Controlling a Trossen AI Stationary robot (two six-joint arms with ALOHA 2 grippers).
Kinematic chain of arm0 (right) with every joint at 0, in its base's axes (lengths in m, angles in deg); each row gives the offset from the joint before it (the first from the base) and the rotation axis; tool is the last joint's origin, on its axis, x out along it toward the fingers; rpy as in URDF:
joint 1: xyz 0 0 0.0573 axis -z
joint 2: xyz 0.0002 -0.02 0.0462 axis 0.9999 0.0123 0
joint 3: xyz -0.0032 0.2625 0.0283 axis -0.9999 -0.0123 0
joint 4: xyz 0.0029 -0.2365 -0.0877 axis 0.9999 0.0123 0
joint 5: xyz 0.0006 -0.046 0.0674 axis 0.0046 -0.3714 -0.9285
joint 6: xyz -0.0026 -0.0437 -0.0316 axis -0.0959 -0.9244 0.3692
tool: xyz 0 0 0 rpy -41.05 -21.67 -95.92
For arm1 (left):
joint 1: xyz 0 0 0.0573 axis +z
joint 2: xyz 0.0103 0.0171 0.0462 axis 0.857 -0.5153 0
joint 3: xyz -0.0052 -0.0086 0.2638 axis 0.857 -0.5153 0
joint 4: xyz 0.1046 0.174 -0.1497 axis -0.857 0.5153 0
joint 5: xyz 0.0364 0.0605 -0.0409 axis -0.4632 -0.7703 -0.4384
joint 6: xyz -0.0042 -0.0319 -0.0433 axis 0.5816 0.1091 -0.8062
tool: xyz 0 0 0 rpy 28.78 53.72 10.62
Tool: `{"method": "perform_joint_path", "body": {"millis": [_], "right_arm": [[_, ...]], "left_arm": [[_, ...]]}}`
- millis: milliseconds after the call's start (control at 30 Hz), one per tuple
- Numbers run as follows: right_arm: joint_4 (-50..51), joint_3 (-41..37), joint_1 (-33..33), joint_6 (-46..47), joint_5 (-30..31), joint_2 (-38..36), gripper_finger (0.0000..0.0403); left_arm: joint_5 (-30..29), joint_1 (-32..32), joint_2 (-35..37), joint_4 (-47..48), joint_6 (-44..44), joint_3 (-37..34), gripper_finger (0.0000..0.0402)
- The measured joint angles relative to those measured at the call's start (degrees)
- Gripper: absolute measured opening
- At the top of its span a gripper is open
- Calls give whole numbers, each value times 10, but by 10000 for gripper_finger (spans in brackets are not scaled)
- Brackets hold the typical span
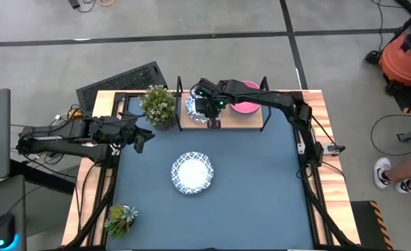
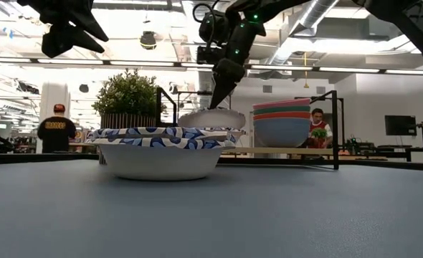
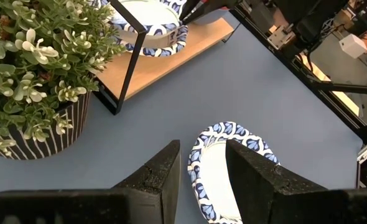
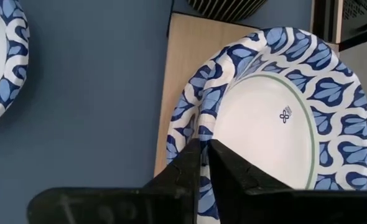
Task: Place and stack bowls onto a shelf
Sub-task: Stack the blue patterned bowl on top of the other blue patterned bowl on the shelf
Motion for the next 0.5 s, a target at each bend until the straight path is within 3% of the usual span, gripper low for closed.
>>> {"method": "perform_joint_path", "body": {"millis": [167,367,500], "right_arm": [[2,0,0,0,0,0,82],[50,18,-2,5,0,-1,146],[121,64,-18,5,-54,-2,179]], "left_arm": [[0,0,0,0,0,0,112],[0,0,0,0,0,0,112],[0,0,0,0,1,0,112]]}}
